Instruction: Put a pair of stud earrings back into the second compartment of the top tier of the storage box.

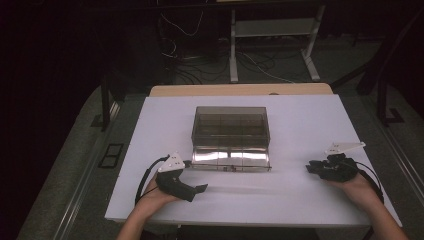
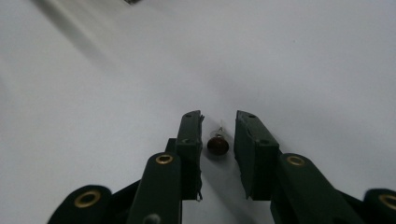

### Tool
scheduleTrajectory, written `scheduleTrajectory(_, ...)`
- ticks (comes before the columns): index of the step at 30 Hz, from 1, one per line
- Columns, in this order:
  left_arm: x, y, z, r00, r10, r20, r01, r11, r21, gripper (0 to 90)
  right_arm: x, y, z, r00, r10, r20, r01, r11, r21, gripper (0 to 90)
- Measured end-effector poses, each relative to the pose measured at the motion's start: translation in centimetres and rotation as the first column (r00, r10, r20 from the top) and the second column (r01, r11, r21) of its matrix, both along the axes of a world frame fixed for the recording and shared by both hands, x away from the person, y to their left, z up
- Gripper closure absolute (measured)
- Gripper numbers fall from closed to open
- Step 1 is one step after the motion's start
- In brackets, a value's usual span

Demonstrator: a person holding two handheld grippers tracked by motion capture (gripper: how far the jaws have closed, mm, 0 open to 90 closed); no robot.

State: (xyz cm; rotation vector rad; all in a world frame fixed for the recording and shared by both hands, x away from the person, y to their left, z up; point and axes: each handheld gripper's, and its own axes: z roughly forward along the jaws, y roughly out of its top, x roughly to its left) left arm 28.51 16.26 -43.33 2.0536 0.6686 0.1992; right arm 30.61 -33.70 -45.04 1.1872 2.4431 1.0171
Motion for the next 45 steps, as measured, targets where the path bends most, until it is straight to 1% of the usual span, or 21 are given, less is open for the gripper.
scheduleTrajectory(5,0.0,0.0,0.0,1.0000,-0.001,0.000,0.001,1.0000,0.000,0.0,-0.1,0.1,-0.1,0.9998,0.002,0.022,-0.002,0.9998,-0.020,74.9)
scheduleTrajectory(9,0.0,-0.1,0.0,1.0000,-0.001,0.000,0.001,1.0000,-0.001,0.0,-0.1,0.1,-0.1,0.9996,0.002,0.030,-0.001,0.9995,-0.032,77.6)
scheduleTrajectory(17,0.0,0.0,0.0,1.0000,-0.001,0.000,0.001,1.0000,0.000,0.0,0.0,0.0,-0.1,0.9998,0.001,0.021,0.000,0.9997,-0.022,78.8)
scheduleTrajectory(18,0.0,0.0,0.0,1.0000,-0.002,0.000,0.002,1.0000,0.000,0.0,0.1,-0.1,0.0,0.9999,0.001,0.015,-0.001,0.9999,-0.015,78.9)
scheduleTrajectory(19,0.0,0.0,0.0,1.0000,-0.002,0.001,0.002,1.0000,0.000,0.0,0.1,-0.2,0.0,0.9998,0.001,0.018,-0.001,0.9999,-0.012,78.9)
scheduleTrajectory(20,0.0,0.0,0.0,1.0000,-0.002,0.001,0.002,1.0000,0.000,0.0,0.1,-0.2,0.1,1.0000,-0.004,0.008,0.004,1.0000,0.000,78.9)
scheduleTrajectory(25,0.0,0.0,0.0,1.0000,-0.001,0.000,0.001,1.0000,0.001,0.0,0.2,-0.5,0.6,0.9999,-0.001,0.016,0.000,0.9993,0.038,79.0)
scheduleTrajectory(26,0.0,0.0,0.0,1.0000,-0.001,0.000,0.001,1.0000,0.001,0.0,0.1,-0.6,0.9,0.9999,0.001,0.012,-0.001,0.9988,0.049,79.0)
scheduleTrajectory(27,0.0,0.0,0.0,1.0000,-0.001,0.000,0.001,1.0000,0.001,0.0,0.1,-0.6,1.0,0.9998,0.003,0.019,-0.004,0.9985,0.054,79.0)
scheduleTrajectory(32,0.1,0.0,0.0,1.0000,0.000,0.000,0.000,1.0000,0.001,0.0,0.0,-0.4,1.8,0.9997,0.019,0.016,-0.020,0.9973,0.070,79.0)
scheduleTrajectory(34,0.1,0.0,0.0,1.0000,0.001,-0.001,-0.001,1.0000,0.000,0.0,-0.1,-0.3,2.1,0.9995,0.026,0.019,-0.027,0.9961,0.084,79.0)
scheduleTrajectory(37,0.1,-0.1,-0.1,1.0000,0.000,-0.001,0.000,1.0000,0.003,0.0,-0.2,-0.1,2.7,0.9990,0.035,0.029,-0.038,0.9954,0.088,79.0)
scheduleTrajectory(41,0.1,-0.1,-0.1,1.0000,0.001,-0.002,-0.001,1.0000,0.002,0.0,-0.3,0.3,3.5,0.9979,0.052,0.038,-0.056,0.9920,0.113,79.0)
scheduleTrajectory(45,0.0,-0.1,-0.1,1.0000,0.001,-0.004,-0.001,1.0000,0.003,0.0,-0.5,0.9,4.1,0.9957,0.077,0.052,-0.083,0.9894,0.119,79.0)
